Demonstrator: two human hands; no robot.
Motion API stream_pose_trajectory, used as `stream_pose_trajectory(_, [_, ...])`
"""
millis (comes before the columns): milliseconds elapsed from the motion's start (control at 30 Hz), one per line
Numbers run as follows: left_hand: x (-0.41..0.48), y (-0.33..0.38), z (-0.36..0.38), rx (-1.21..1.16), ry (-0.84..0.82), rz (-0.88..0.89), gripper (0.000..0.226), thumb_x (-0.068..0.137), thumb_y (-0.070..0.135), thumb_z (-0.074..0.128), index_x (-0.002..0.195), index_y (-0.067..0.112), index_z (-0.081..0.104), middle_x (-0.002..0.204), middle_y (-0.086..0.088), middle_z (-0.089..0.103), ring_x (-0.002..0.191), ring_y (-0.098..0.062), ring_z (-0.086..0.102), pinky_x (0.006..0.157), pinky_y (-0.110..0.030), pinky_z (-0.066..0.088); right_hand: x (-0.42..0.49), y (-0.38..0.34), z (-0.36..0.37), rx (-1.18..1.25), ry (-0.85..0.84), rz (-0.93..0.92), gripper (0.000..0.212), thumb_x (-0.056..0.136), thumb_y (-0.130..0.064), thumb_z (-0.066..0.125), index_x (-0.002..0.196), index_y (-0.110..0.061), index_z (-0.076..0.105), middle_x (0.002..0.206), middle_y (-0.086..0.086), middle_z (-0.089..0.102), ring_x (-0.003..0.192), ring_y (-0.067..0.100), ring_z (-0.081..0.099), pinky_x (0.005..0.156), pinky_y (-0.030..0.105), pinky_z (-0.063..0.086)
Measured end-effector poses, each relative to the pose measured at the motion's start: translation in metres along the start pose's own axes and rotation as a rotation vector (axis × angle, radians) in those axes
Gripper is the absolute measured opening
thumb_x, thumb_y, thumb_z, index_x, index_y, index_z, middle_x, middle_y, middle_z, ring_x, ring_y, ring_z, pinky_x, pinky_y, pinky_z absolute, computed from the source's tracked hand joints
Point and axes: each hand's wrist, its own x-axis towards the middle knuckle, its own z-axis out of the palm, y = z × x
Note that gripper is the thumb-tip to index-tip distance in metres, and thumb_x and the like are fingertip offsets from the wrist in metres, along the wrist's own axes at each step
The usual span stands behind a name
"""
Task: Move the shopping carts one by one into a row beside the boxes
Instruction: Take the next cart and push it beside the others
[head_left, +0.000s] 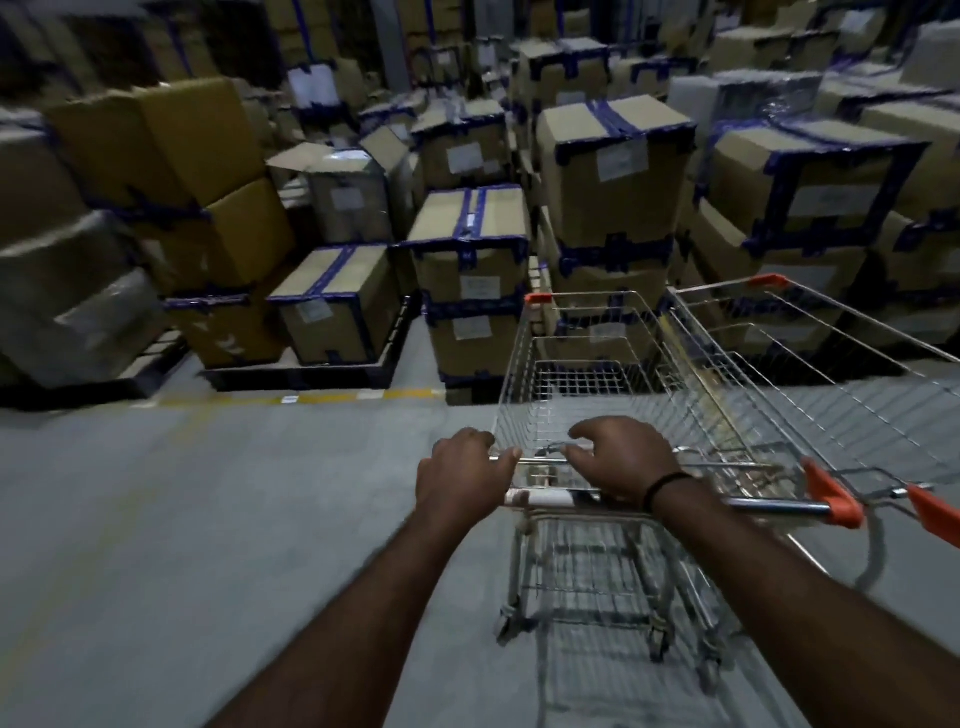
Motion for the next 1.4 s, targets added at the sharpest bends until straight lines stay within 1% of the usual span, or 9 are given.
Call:
stream_pose_trajectory(67, [-0.015, -0.023, -0.018, -0.011, 0.031, -0.040, 0.049, 0.095, 0.060, 0.047, 0.121, 0.023, 0.066, 0.124, 0.003, 0.065, 0.113, -0.022, 0.058, 0.092, -0.041, 0.048, 0.001, -0.031, 0.003, 0.004, -0.029, -0.066, 0.043, 0.093, -0.052, 0.056, 0.125, -0.026, 0.068, 0.127, 0.000, 0.069, 0.118, 0.022, 0.061, 0.095, 0.036, 0.049])
stream_pose_trajectory(167, [-0.047, -0.066, -0.041, -0.024, 0.057, -0.124, 0.058, 0.096, 0.062, 0.045, 0.135, 0.023, 0.059, 0.138, 0.003, 0.059, 0.125, -0.023, 0.053, 0.100, -0.043, 0.046, -0.005, -0.081, 0.011, 0.009, -0.073, -0.172, 0.039, 0.092, -0.052, 0.056, 0.117, -0.027, 0.072, 0.120, 0.000, 0.071, 0.112, 0.022, 0.063, 0.088, 0.035, 0.051])
stream_pose_trajectory(233, [-0.076, -0.097, -0.056, -0.037, 0.081, -0.193, 0.058, 0.097, 0.062, 0.044, 0.138, 0.023, 0.056, 0.142, 0.003, 0.056, 0.129, -0.024, 0.050, 0.103, -0.043, 0.044, -0.015, -0.120, 0.019, 0.034, -0.104, -0.239, 0.040, 0.092, -0.056, 0.054, 0.114, -0.028, 0.072, 0.115, -0.002, 0.073, 0.110, 0.021, 0.064, 0.084, 0.033, 0.051])
stream_pose_trajectory(367, [-0.151, -0.157, -0.088, -0.076, 0.173, -0.351, 0.057, 0.098, 0.062, 0.042, 0.139, 0.024, 0.055, 0.144, 0.004, 0.054, 0.131, -0.024, 0.049, 0.104, -0.042, 0.043, -0.045, -0.203, 0.038, 0.086, -0.159, -0.405, 0.058, 0.088, -0.072, 0.044, 0.118, -0.029, 0.071, 0.123, -0.008, 0.070, 0.114, 0.017, 0.063, 0.094, 0.038, 0.050])
stream_pose_trajectory(533, [-0.265, -0.225, -0.124, -0.139, 0.324, -0.557, 0.059, 0.098, 0.064, 0.040, 0.139, 0.024, 0.056, 0.144, 0.003, 0.056, 0.131, -0.024, 0.051, 0.105, -0.044, 0.044, -0.109, -0.314, 0.055, 0.183, -0.232, -0.619, 0.049, 0.094, -0.066, 0.047, 0.112, -0.029, 0.074, 0.119, -0.009, 0.072, 0.110, 0.014, 0.064, 0.087, 0.034, 0.052])
stream_pose_trajectory(667, [-0.364, -0.264, -0.148, -0.205, 0.476, -0.723, 0.061, 0.096, 0.066, 0.042, 0.138, 0.025, 0.057, 0.144, 0.003, 0.057, 0.131, -0.024, 0.052, 0.106, -0.044, 0.044, -0.179, -0.396, 0.072, 0.302, -0.308, -0.793, 0.047, 0.095, -0.062, 0.050, 0.114, -0.027, 0.074, 0.120, -0.009, 0.072, 0.110, 0.013, 0.064, 0.089, 0.031, 0.050])
stream_pose_trajectory(867, [-0.515, -0.295, -0.171, -0.251, 0.707, -0.949, 0.056, 0.097, 0.062, 0.046, 0.136, 0.025, 0.059, 0.142, 0.003, 0.058, 0.130, -0.021, 0.053, 0.106, -0.042, 0.044, -0.304, -0.495, 0.098, 0.487, -0.486, -1.037, 0.042, 0.095, -0.059, 0.054, 0.113, -0.027, 0.074, 0.116, -0.010, 0.073, 0.103, 0.009, 0.066, 0.088, 0.029, 0.051])
stream_pose_trajectory(1067, [-0.639, -0.308, -0.179, -0.254, 0.922, -1.211, 0.052, 0.097, 0.059, 0.048, 0.133, 0.024, 0.062, 0.138, 0.005, 0.061, 0.125, -0.016, 0.056, 0.105, -0.036, 0.045, -0.408, -0.574, 0.120, 0.531, -0.718, -1.301, 0.043, 0.094, -0.058, 0.055, 0.116, -0.026, 0.073, 0.119, -0.009, 0.072, 0.108, 0.007, 0.065, 0.093, 0.029, 0.050])
stream_pose_trajectory(1400, [-0.764, -0.301, -0.192, -0.181, 1.213, -1.649, 0.051, 0.096, 0.061, 0.049, 0.131, 0.026, 0.063, 0.134, 0.007, 0.063, 0.121, -0.015, 0.058, 0.103, -0.035, 0.046, -0.537, -0.680, 0.139, 0.558, -1.061, -1.694, 0.041, 0.095, -0.059, 0.052, 0.109, -0.028, 0.075, 0.111, -0.011, 0.074, 0.103, 0.004, 0.065, 0.091, 0.031, 0.052])
